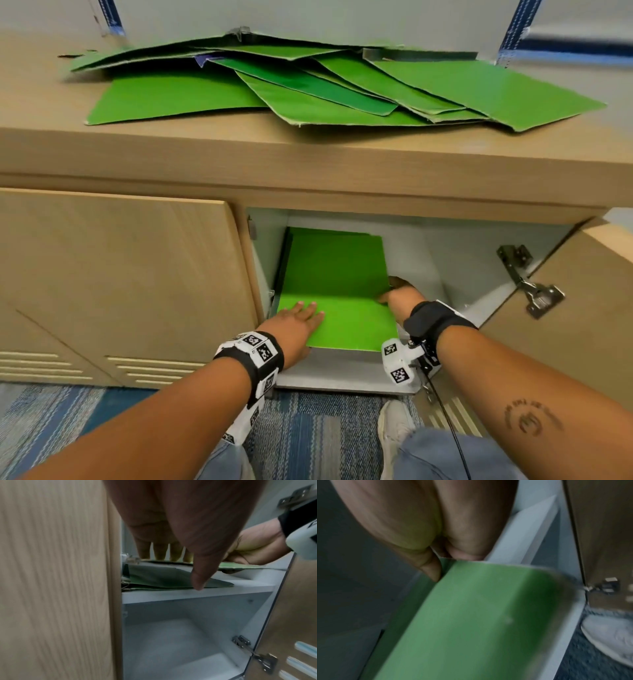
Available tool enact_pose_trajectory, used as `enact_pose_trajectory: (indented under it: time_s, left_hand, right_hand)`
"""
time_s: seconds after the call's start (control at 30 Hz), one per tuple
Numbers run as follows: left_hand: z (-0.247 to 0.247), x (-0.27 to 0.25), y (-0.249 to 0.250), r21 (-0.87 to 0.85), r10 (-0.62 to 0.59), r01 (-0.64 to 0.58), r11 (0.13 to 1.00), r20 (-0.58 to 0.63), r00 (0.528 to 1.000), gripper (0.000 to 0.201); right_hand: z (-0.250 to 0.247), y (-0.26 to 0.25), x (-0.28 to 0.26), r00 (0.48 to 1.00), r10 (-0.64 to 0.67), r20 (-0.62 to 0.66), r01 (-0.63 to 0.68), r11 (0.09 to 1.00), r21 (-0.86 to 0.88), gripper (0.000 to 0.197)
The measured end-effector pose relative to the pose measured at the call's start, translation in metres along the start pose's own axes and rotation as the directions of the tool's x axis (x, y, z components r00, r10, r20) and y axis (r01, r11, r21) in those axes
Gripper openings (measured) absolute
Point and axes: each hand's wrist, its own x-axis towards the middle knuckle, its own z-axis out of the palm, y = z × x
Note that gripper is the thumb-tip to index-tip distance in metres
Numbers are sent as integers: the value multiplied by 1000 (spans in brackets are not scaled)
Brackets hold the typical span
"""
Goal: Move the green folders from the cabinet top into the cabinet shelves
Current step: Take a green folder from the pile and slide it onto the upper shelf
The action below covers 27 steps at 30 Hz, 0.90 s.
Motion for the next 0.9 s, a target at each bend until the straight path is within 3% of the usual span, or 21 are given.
enact_pose_trajectory:
  time_s: [0.07, 0.13, 0.2, 0.3, 0.4, 0.53, 0.83, 0.9]
  left_hand:
    - [-1, 7, -2, -27, -13, 15, 1000, 81, 997, 72]
    - [0, 14, -4, -30, -28, 32, 999, 115, 993, 71]
    - [4, 22, -8, -27, -38, 42, 999, 125, 991, 71]
    - [8, 31, -10, -41, -52, 56, 998, 83, 995, 74]
    - [10, 32, -12, -40, -72, 73, 997, 24, 997, 84]
    - [9, 21, -14, -11, -42, 41, 999, -77, 996, 92]
    - [-15, -3, -12, -49, -30, 22, 999, -175, 984, 88]
    - [-26, -10, -8, -65, -9, -7, 998, -233, 973, 85]
  right_hand:
    - [0, -12, -1, 999, -13, 46, 26, 957, -289, 47]
    - [2, -21, -7, 996, -70, 53, 88, 842, -532, 79]
    - [7, -32, -21, 976, -129, 178, 217, 682, -698, 106]
    - [26, -38, -38, 898, -48, 438, 397, 516, -759, 118]
    - [47, -35, -34, 902, -54, 428, 412, 402, -818, 112]
    - [51, -40, -20, 921, -88, 380, 382, 393, -836, 108]
    - [45, -46, -24, 925, -99, 367, 374, 409, -833, 115]
    - [42, -56, -36, 928, -154, 339, 372, 429, -823, 112]
